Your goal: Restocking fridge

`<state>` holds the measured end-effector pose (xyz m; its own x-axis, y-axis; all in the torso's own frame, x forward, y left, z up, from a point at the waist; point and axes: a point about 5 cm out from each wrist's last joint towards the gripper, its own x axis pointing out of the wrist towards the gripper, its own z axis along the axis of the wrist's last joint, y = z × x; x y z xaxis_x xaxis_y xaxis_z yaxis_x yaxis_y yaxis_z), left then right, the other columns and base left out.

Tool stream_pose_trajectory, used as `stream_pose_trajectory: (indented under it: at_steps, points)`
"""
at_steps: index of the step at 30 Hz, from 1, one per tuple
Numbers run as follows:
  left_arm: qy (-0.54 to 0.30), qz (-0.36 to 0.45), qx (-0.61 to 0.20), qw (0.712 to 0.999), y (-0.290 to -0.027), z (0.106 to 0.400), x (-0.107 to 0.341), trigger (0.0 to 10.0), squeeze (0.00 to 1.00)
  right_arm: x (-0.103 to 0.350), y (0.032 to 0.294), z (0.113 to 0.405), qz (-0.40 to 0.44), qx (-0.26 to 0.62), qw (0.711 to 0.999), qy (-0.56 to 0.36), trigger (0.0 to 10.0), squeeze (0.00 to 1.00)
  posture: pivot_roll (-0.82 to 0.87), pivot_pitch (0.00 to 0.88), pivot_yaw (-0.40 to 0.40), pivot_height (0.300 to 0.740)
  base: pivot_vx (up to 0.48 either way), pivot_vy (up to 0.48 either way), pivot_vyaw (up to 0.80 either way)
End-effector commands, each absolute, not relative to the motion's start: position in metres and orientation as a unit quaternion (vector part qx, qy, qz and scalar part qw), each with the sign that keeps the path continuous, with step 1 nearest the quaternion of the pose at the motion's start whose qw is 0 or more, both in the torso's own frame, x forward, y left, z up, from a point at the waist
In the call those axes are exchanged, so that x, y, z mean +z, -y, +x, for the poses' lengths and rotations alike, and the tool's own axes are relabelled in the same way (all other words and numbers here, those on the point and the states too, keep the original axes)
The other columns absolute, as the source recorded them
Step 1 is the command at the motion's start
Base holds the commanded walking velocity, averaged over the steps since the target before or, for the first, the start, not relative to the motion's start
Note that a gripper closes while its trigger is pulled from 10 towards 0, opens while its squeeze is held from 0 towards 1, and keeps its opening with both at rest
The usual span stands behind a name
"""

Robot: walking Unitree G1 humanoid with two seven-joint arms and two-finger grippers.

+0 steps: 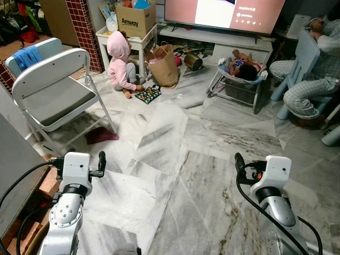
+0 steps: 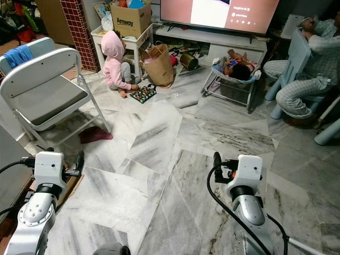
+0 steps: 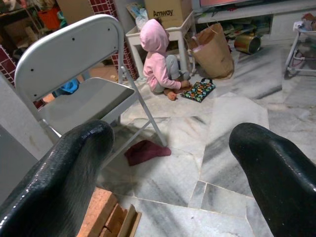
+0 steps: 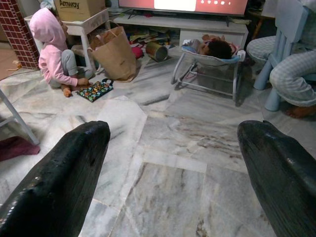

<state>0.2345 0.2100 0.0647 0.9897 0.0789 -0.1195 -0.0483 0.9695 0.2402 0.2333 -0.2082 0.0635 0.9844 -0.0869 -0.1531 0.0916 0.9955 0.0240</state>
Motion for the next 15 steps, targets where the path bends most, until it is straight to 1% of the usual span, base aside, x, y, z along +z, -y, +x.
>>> stream_pose_trajectory:
  at_steps: [1, 10, 11, 12, 14, 15]
  points:
    - [-0.089, -0.020, -0.075, 0.993, -0.174, 0.277, 0.073, 10.0, 0.00, 0.084, 0.184, 0.275, 0.043, -0.036, 0.997, -0.048, 10.0, 0.00, 0.03, 0.038, -0.015, 0.740, 0.000, 0.000, 0.00]
    - [-0.089, -0.020, -0.075, 0.993, -0.174, 0.277, 0.073, 10.0, 0.00, 0.084, 0.184, 0.275, 0.043, -0.036, 0.997, -0.048, 10.0, 0.00, 0.03, 0.038, -0.015, 0.740, 0.000, 0.000, 0.00]
    - [-0.087, -0.008, -0.073, 0.993, -0.176, 0.275, 0.074, 10.0, 0.00, 0.087, 0.184, 0.274, 0.036, -0.039, 0.998, -0.040, 10.0, 0.00, 0.03, 0.048, -0.009, 0.740, 0.000, 0.000, 0.00]
    - [-0.087, 0.013, -0.041, 0.995, -0.183, 0.270, 0.073, 10.0, 0.00, 0.086, 0.182, 0.270, 0.037, -0.026, 0.998, -0.041, 10.0, 0.00, 0.06, 0.074, -0.026, 0.740, 0.000, 0.000, 0.00]
    - [-0.085, 0.041, 0.000, 0.995, -0.192, 0.263, 0.072, 10.0, 0.00, 0.085, 0.178, 0.265, 0.038, -0.007, 0.998, -0.042, 10.0, 0.00, 0.05, 0.077, -0.007, 0.740, 0.000, 0.000, 0.00]
    - [-0.086, 0.047, 0.007, 0.995, -0.194, 0.262, 0.072, 10.0, 0.00, 0.084, 0.177, 0.264, 0.041, -0.003, 0.998, -0.043, 10.0, 0.00, 0.05, 0.075, -0.004, 0.740, 0.000, 0.000, 0.00]
